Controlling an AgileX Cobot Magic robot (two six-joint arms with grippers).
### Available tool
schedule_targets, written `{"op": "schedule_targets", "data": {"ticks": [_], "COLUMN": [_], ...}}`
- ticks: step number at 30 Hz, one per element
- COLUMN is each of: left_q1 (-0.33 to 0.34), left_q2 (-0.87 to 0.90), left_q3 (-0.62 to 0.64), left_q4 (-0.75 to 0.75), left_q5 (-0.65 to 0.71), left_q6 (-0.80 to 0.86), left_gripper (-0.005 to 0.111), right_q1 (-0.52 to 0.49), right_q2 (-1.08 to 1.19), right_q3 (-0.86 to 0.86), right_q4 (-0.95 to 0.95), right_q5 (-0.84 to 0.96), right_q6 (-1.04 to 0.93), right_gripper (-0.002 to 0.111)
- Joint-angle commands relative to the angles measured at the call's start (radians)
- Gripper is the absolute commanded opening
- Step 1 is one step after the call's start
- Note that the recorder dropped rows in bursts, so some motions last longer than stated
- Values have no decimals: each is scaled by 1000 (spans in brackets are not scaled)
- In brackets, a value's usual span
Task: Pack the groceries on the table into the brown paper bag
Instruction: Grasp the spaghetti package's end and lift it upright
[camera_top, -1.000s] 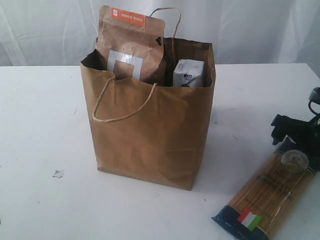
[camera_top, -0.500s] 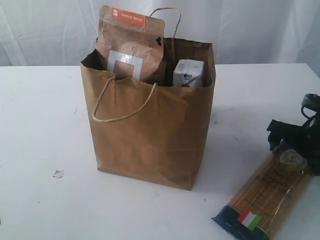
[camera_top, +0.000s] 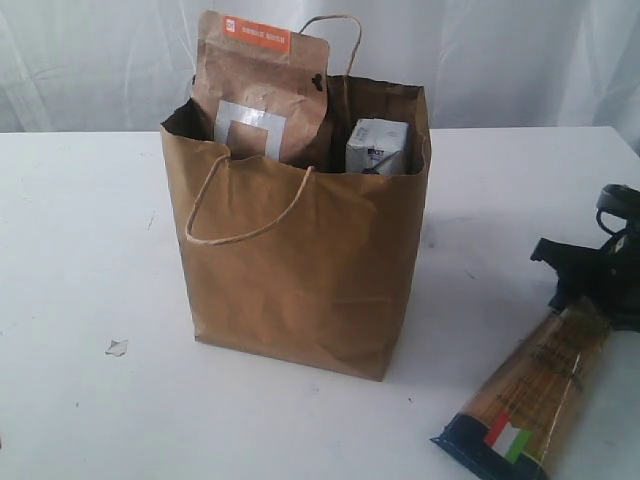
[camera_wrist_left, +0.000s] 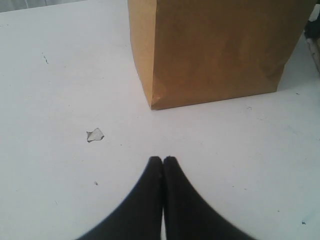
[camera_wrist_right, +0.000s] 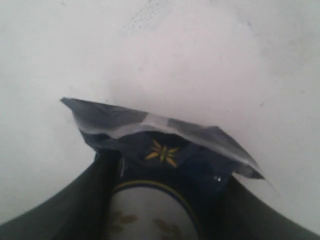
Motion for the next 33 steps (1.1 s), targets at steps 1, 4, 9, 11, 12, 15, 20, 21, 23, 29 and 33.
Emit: {"op": "schedule_targets", "data": {"ticks": [1, 4, 9, 11, 12, 15, 20, 21, 23, 29, 33], "left_q1": [3, 3, 3, 3, 3, 3, 3, 3, 3, 3, 3], "left_q2": [-4, -4, -4, -4, -4, -4, -4, -4, -4, -4, -4], "left_q3": [4, 4, 4, 4, 4, 4, 4, 4, 4, 4, 4], "left_q4": [-6, -6, -6, -6, -6, -6, -6, -6, -6, -6, -6], "left_q5": [0, 0, 0, 0, 0, 0, 0, 0, 0, 0, 0], "left_q6": [-9, -9, -9, -9, -9, -9, -9, -9, -9, -9, -9], "left_gripper": [0, 0, 0, 0, 0, 0, 0, 0, 0, 0, 0], "right_q1": [8, 8, 8, 8, 8, 8, 8, 8, 8, 8, 8], "right_q2": [10, -82, -251, -317, -357, -448, -600, -623, -657, -733, -773], "right_q3": [14, 16, 16, 16, 16, 16, 16, 16, 16, 16, 16], "right_q4": [6, 2, 2, 2, 2, 2, 2, 2, 2, 4, 4], "right_q5": [1, -67, -177, -201, -211, -209, -189, -189, -189, -167, -136], "right_q6": [-80, -139, -232, -231, -231, -231, -231, -231, -231, -231, -231], "right_gripper": [0, 0, 0, 0, 0, 0, 0, 0, 0, 0, 0]}}
